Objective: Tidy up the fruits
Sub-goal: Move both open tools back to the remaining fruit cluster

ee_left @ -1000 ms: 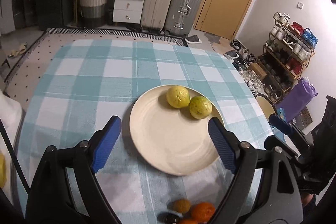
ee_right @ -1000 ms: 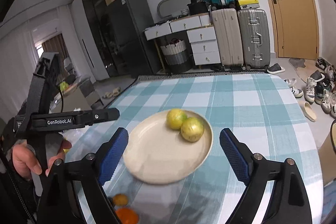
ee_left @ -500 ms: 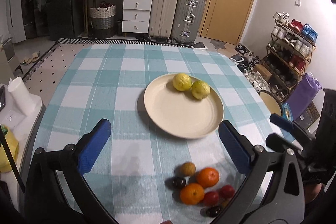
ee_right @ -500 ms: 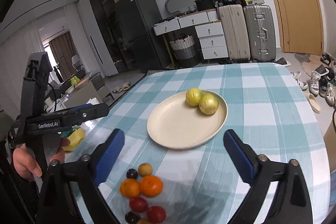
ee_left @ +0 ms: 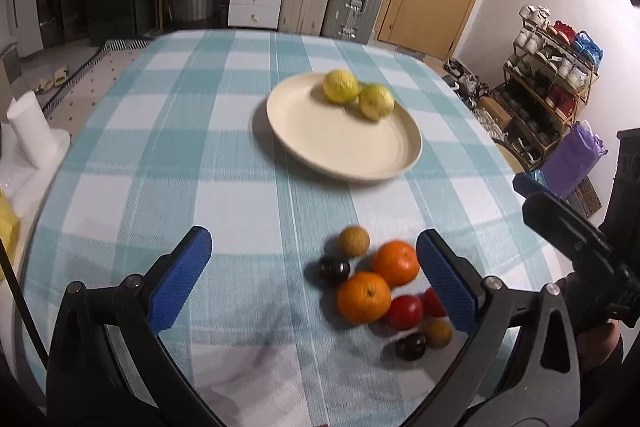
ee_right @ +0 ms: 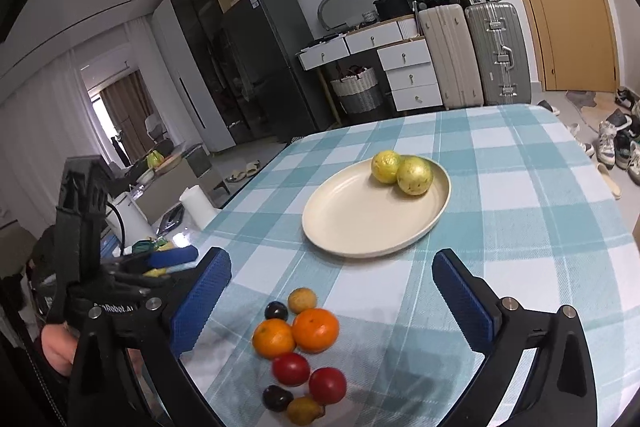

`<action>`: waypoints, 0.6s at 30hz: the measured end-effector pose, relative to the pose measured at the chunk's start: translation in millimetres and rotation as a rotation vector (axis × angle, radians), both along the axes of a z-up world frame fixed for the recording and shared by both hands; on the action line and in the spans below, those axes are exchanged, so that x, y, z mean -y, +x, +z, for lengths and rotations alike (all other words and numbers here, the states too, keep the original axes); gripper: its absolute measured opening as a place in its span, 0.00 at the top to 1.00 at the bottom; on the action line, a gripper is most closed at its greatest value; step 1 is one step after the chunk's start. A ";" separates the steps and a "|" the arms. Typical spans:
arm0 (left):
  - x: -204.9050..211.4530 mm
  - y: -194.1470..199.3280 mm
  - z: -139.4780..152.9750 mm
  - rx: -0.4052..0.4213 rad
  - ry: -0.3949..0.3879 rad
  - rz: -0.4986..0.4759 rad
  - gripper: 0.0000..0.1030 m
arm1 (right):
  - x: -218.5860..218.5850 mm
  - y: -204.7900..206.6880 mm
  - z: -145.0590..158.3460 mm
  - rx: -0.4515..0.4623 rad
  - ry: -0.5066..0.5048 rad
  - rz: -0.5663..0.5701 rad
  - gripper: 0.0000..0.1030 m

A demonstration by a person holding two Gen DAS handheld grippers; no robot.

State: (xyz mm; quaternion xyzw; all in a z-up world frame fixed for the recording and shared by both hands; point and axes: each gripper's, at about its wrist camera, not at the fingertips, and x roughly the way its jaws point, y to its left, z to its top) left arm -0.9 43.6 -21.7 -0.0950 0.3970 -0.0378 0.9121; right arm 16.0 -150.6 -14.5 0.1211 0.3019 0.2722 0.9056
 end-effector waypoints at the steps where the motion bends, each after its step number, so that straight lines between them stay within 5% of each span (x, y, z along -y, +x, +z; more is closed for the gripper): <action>1: 0.8 -1.3 -4.8 -0.010 -0.005 -0.004 0.01 | -0.6 -1.7 -2.5 -0.004 0.000 0.001 0.00; 18: 13.4 4.9 -52.7 -0.142 -0.085 -0.047 0.01 | -3.5 -7.4 -23.2 -0.060 -0.059 -0.007 0.00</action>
